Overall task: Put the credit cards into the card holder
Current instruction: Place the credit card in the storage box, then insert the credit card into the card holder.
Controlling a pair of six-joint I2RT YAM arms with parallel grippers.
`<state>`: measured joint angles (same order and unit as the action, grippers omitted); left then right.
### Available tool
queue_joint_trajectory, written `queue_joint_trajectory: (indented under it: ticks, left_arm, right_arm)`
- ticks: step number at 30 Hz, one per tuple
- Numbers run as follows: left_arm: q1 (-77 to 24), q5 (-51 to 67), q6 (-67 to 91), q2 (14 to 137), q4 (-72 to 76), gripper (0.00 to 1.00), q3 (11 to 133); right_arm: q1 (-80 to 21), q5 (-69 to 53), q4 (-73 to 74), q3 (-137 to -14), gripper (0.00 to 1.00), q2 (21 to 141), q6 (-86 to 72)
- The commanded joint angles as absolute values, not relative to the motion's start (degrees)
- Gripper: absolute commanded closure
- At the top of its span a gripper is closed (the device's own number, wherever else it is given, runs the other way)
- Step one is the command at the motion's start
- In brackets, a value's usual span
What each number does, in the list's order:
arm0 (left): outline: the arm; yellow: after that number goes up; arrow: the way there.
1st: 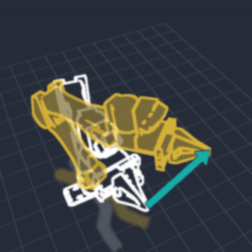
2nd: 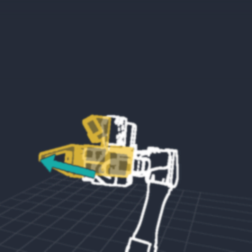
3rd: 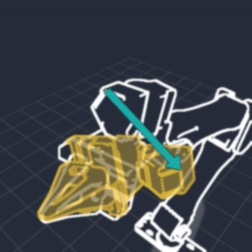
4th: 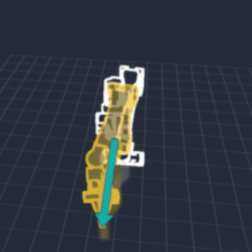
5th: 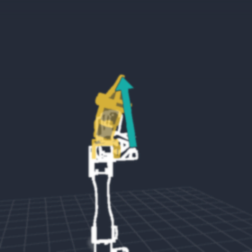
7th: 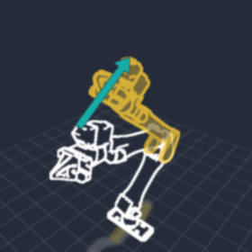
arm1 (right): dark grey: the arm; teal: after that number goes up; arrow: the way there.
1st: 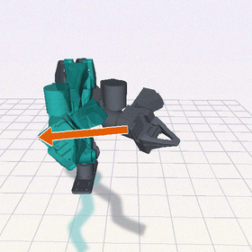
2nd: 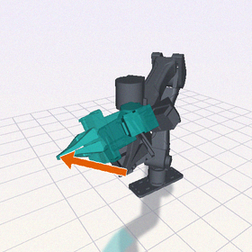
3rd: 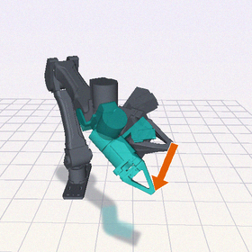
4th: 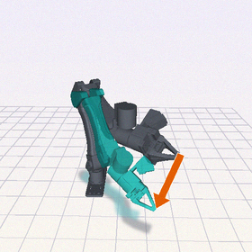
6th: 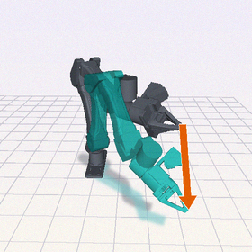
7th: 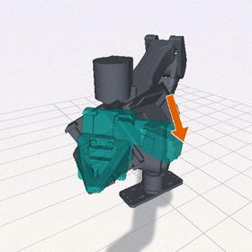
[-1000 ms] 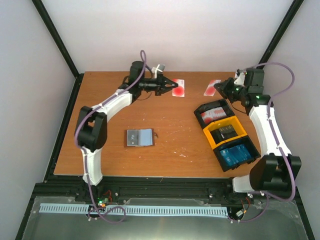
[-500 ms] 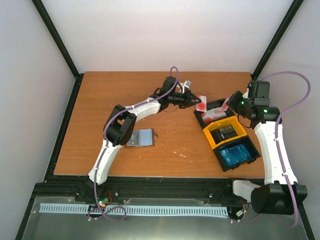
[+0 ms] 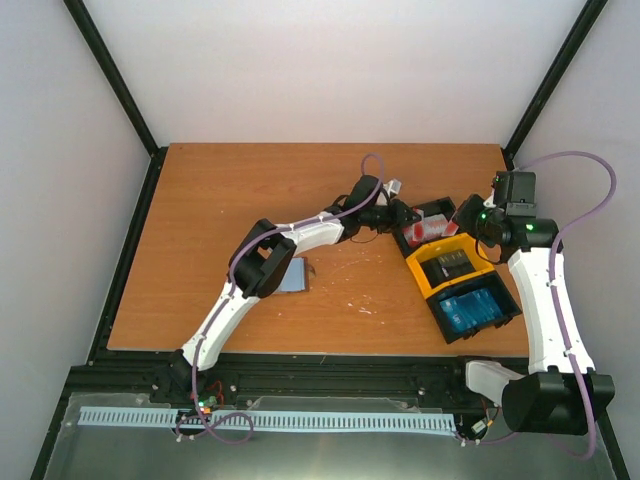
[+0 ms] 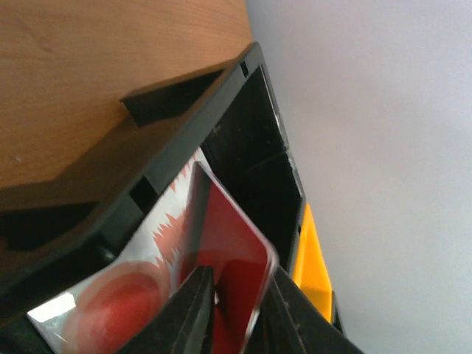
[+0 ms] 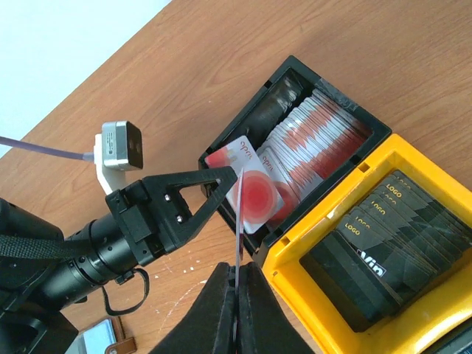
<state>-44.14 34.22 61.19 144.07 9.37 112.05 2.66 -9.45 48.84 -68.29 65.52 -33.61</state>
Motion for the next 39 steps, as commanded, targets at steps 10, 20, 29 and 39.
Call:
queue_joint_trajectory:
  ticks: [10, 20, 29, 39]
  left_arm:
    - [-44.9, 22.3, 52.0, 140.5, -14.8, 0.61, 120.3]
    - [-41.7, 12.6, 43.5, 120.3, -15.8, 0.41, 102.0]
    - [-33.8, 16.1, 40.3, 99.9, -16.9, 0.37, 74.7]
    - [-23.4, 14.0, 39.7, 83.1, -24.3, 0.47, 55.3]
  right_arm:
    - [3.2, -10.4, 47.5, -68.3, 0.97, 66.3, -33.2]
    - [0.4, -21.7, 39.8, -65.0, 0.97, 69.6, -34.3]
    - [-16.8, -24.5, 26.9, -60.3, 0.97, 75.2, -39.1]
    - [-33.3, -28.1, 6.6, -57.8, 0.97, 88.1, -45.5]
